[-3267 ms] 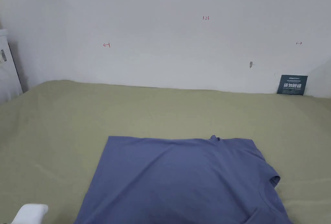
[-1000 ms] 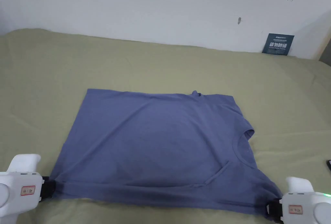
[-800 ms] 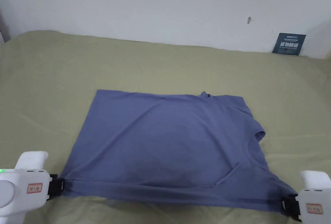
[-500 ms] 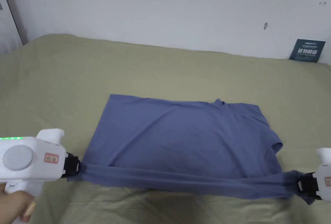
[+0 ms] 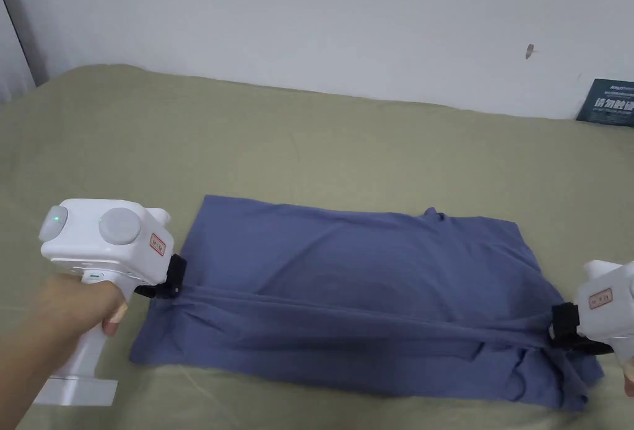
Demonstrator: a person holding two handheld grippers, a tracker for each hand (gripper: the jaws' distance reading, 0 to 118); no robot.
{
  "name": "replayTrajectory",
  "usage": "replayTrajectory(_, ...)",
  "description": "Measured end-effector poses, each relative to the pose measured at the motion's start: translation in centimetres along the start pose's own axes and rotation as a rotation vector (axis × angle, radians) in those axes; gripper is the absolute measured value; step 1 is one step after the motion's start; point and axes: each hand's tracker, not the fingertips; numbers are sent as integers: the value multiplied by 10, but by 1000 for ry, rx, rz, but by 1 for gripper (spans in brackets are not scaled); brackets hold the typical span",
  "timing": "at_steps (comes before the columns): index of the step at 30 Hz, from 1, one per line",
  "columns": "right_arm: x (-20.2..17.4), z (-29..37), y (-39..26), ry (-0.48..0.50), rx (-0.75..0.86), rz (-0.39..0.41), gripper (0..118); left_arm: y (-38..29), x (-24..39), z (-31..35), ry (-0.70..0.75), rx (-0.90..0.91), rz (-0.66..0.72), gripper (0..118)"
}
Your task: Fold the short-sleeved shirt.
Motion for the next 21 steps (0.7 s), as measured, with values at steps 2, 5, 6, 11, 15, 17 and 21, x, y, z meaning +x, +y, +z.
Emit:
replayTrajectory(2,2,-2,-5,-36,9,-5,107,0,-2,-7,51,17,12,97)
replayTrajectory(5,8,19,-18,-5,113,-1,100,-12,-10,7,4,63,12,95)
replayTrajectory(6,10,30,-25,8,135,-7,100,-18,-11,16,-4,71,15,95)
replayTrajectory(11,7,73,-68,17,179,41,99,-71,-6,70,11,198,-67,89)
replayTrajectory(15,-10,92,-114,-35,138,146,17,-124,-5,87,6,217,-46,15)
replayTrajectory(17,-16,90,-139,-40,133,148,0,-147,-7,80,11,219,-29,0)
replayTrajectory(21,-23,74,-171,-11,67,168,0,-180,-7,69,5,176,-18,0)
